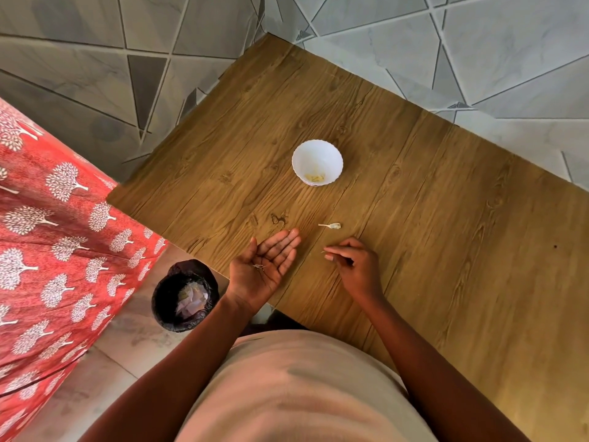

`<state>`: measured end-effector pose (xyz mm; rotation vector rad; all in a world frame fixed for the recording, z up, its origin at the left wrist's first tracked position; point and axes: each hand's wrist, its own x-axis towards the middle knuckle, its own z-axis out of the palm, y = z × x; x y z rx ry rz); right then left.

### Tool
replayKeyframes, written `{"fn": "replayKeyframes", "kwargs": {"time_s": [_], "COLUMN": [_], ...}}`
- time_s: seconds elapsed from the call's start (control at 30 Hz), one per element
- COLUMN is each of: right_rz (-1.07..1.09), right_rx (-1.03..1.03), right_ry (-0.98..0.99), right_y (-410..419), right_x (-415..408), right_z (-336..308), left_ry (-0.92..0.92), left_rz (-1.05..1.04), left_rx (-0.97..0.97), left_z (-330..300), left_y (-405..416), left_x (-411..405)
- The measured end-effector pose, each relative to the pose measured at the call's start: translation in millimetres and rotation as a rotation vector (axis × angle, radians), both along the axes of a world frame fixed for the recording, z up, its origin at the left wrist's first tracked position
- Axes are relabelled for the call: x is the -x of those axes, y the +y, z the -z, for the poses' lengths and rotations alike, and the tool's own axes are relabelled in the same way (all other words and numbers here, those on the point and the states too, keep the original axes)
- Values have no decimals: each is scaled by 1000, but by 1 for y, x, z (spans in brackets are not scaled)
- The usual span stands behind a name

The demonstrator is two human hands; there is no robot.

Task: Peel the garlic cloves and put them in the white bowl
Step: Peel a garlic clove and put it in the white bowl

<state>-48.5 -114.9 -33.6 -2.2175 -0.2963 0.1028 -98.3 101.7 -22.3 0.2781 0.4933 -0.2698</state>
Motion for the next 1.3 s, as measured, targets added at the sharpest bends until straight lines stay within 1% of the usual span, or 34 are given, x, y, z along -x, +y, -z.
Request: {"fn": "replayKeyframes", "kwargs": {"time_s": [0.2,0.3,0.4,0.57,0.63,0.77,0.87,0.97,1.1,1.17,1.2,1.23,1.3], "right_rz": [40,50,70,73,101,79,65,52,10,-15,-11,-4,30], "right_rx": [-48,-30,37,254,222,54,36,116,410,468,452,389,184], "right_ry": [12,-9,-22,-39,-9,18,27,-19,-139,-116,-89,-47,25], "right_y": [12,14,18,25,28,38,42,43,47,49,49,49,48], "right_x": [-2,-2,-2,-4,-4,-1,4,7,10,10,8,7,5], "right_z": [3,2,8,17,16,8,12,13,5,5,5,4,1], "left_ry": [-3,-1,0,3,7,2,2,1,11,19,20,23,30], "left_rz": [22,26,28,38,38,31,30,37,32,26,22,16,8], "left_rx": [-10,0,-6,-24,-23,-24,-26,-27,-8,1,4,2,5], "left_z": [-1,-1,-1,-1,0,2,2,2,1,-1,-2,-2,-4], "left_y": [-1,0,1,1,1,3,3,4,4,4,3,3,5], "left_x": [-2,-3,-4,-5,-4,-4,-3,0,-1,-3,-4,-4,-5]}}
